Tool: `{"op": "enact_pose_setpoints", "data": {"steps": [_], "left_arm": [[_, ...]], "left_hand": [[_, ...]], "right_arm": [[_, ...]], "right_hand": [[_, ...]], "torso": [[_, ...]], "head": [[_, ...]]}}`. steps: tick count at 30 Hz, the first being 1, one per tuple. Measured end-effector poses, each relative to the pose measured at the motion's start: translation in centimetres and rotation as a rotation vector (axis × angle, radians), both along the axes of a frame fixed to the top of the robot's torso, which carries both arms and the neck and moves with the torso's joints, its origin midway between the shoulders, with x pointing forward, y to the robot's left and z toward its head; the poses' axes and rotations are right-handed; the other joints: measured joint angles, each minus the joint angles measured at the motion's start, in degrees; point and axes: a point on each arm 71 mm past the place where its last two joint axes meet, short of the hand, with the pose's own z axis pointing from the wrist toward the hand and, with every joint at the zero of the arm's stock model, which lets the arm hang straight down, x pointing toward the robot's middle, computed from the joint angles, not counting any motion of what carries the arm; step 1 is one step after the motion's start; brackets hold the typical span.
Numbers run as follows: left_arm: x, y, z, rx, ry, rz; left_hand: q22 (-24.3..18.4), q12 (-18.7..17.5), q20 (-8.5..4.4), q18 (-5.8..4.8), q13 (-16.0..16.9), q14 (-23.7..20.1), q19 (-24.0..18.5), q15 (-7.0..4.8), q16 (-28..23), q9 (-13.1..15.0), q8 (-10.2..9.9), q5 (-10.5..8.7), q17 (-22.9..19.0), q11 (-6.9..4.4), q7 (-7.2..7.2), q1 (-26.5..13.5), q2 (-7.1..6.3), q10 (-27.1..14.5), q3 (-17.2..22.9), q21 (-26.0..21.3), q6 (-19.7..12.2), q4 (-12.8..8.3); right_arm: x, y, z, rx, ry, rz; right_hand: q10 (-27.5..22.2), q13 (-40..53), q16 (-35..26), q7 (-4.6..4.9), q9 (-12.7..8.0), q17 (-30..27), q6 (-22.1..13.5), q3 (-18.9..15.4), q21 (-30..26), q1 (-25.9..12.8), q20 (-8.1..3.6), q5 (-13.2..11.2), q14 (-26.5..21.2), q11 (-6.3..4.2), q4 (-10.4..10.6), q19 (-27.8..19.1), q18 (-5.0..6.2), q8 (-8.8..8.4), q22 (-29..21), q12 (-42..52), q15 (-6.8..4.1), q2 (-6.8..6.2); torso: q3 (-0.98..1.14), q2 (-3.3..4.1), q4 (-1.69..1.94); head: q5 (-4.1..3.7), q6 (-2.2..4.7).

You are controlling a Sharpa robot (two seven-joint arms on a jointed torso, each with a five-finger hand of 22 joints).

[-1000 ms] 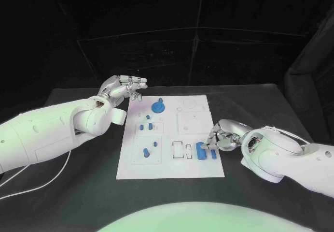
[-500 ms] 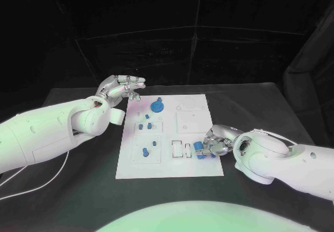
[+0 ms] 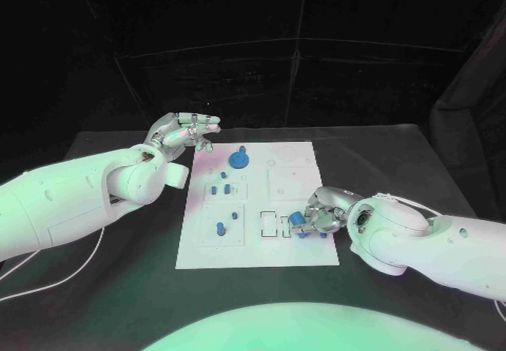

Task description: Assemble the parts on the task board

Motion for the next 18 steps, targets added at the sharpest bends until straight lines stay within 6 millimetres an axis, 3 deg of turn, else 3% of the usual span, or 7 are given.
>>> {"op": "enact_pose_setpoints", "data": {"steps": [9, 18], "left_arm": [[-0.1, 0.0, 0.0, -0.006, 0.0, -0.011], [-0.1, -0.1, 0.0, -0.008, 0.001, -0.017]], "left_hand": [[-0.05, 0.0, 0.0, 0.0, 0.0, 0.0, 0.0, 0.0, 0.0, 0.0, 0.0, 0.0, 0.0, 0.0, 0.0, 0.0, 0.0, 0.0, 0.0, 0.0, 0.0, 0.0], [-0.04, 0.0, 0.0, 0.0, 0.0, 0.0, 0.0, 0.0, 0.0, 0.0, 0.0, 0.0, 0.0, 0.0, 0.0, 0.0, 0.0, 0.0, 0.0, 0.0, 0.0, 0.0]], "right_arm": [[-0.5, -0.3, 0.0, 0.035, -0.009, -0.022], [-1.5, 0.1, 0.9, 0.15, -0.007, -0.062]], "right_hand": [[0.42, 0.66, 0.25, -0.34, 0.22, -0.01, 0.57, 0.48, 0.47, 2.83, -0.21, 5.69, 0.0, -0.42, -0.48, 0.21, 0.0, 0.56, 0.55, 0.27, -0.41, 2.4], [0.42, 0.61, 0.25, -0.45, 0.35, -0.01, 0.67, 0.41, 0.48, 2.98, -0.21, 6.33, 0.0, -0.42, -0.42, 0.21, 0.0, 0.78, 0.59, 0.27, -0.41, 2.54]], "torso": [[-0.04, -0.09, 0.0], [-0.12, -0.14, 0.13]], "head": [[0.15, 0.17], [-0.11, 0.65]]}}
